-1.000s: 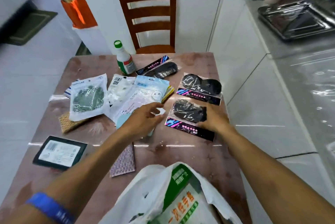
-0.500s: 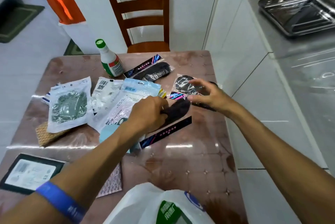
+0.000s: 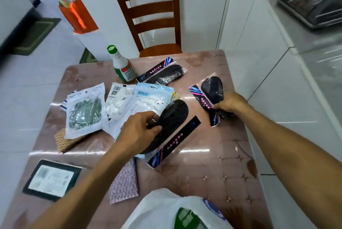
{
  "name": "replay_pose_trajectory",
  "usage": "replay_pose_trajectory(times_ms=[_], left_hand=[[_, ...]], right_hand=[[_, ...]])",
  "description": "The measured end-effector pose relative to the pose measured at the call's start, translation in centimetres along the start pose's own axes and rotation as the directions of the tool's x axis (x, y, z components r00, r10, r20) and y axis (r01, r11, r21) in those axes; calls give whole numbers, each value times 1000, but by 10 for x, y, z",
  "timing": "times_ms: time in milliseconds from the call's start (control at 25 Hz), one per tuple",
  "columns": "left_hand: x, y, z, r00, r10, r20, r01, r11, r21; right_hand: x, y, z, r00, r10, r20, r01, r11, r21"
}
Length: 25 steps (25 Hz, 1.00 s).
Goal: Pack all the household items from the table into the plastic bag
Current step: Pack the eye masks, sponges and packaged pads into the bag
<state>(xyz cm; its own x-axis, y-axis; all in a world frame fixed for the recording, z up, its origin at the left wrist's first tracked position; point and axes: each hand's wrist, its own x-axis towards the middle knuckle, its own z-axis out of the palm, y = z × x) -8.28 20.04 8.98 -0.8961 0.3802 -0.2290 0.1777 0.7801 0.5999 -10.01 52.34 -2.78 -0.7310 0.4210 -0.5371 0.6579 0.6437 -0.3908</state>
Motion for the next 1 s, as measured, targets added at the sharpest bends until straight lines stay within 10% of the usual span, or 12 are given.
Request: replay_pose_trajectory(times_ms=[120, 240, 480, 640, 840, 1000], left_hand=[[-27, 0, -16, 995, -94, -22, 88, 977, -192], [-60, 5, -40, 982, -182, -51, 137, 872, -469], [-135, 50, -93, 964, -217, -155, 8, 607, -795], [-187, 53, -126, 964, -109, -244, -156, 512, -844], [-238, 31, -138, 966, -63, -251, -189, 495, -848], [-281, 23, -153, 956, -29, -293, -255, 409, -876]], right_hand=[[-78, 9, 28, 997, -68, 48, 39, 894, 446], [-175, 8, 20, 985, -145, -97, 160, 527, 835], [-359, -37, -38, 904, -341, -259, 312, 110, 944], [-475, -30, -44, 844, -389, -369, 512, 382, 769], [-541, -7, 38, 921, -378, -91, 388, 909, 155], [-521, -28, 71, 960, -168, 225, 248, 884, -397]])
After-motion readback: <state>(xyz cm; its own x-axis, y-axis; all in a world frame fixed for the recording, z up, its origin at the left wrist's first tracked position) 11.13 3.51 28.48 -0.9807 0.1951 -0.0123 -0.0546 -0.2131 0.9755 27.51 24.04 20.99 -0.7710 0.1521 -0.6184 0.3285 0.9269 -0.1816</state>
